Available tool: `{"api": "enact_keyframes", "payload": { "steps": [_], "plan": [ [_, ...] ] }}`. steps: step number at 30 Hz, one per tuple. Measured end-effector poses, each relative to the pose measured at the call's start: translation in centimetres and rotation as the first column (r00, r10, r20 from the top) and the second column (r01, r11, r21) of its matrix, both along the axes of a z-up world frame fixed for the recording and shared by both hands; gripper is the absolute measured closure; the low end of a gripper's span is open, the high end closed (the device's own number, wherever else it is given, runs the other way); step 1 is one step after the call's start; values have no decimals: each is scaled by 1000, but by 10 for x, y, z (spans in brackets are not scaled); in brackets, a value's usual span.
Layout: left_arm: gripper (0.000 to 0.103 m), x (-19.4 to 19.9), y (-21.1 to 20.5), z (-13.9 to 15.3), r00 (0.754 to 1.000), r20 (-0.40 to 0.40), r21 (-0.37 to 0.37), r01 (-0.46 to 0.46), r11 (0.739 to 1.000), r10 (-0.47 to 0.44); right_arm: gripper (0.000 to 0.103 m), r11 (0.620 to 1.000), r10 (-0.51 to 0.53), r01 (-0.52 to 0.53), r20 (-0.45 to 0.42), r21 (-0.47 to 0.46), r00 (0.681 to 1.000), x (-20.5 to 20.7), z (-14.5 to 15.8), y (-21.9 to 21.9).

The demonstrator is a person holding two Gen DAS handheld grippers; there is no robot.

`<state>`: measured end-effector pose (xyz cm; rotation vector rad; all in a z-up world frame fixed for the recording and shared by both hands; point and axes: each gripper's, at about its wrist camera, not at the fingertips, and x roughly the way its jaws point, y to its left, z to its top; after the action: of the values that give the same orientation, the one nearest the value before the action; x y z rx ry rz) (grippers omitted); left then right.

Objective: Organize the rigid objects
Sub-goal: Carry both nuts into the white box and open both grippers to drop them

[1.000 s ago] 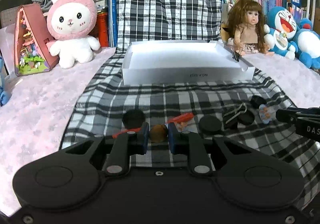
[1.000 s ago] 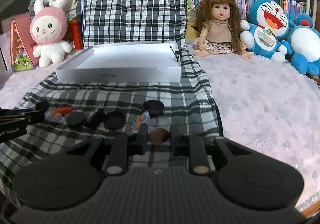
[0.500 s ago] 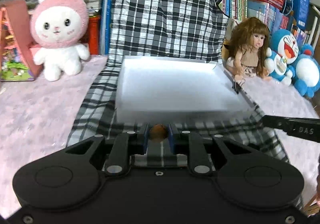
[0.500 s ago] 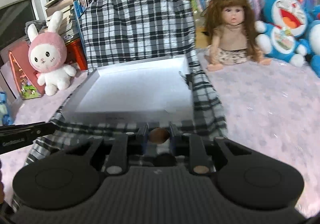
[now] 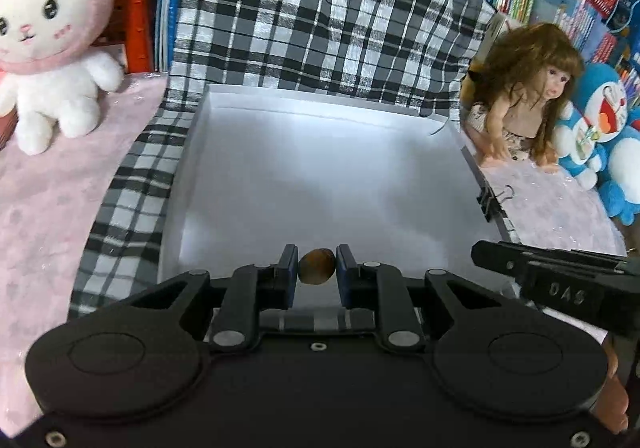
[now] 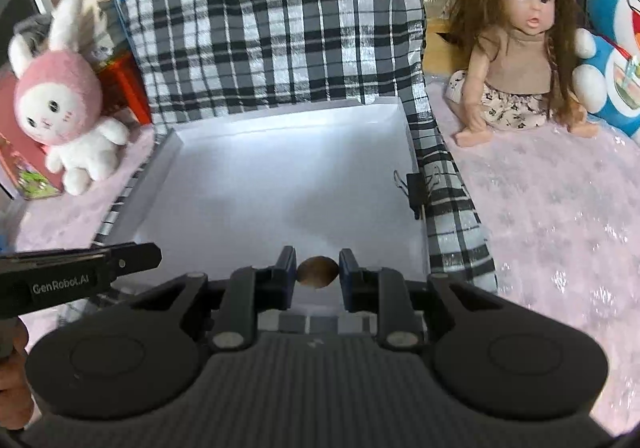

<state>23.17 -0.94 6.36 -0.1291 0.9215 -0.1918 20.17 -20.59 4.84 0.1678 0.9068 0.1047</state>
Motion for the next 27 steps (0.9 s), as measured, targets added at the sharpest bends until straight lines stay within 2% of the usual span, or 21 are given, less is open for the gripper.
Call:
{"api": "enact_keyframes", "payload": {
  "steps": [5,12,27],
  "plan": [
    [84,17,-11,-13,1000,-17,8,-1,1000,2,76,1000,-24,24,-29,-1,999,16,-14,0],
    [84,24,-17,-29,1000,-23,62,10,998,-8,76,999,-35,34,-55,-20,998,27,-28,0],
    [84,29,-20,-45,1000,-12,119,15,993,-14,76,998,-15,10,-71,-70,997,37,-40,9]
  ]
}}
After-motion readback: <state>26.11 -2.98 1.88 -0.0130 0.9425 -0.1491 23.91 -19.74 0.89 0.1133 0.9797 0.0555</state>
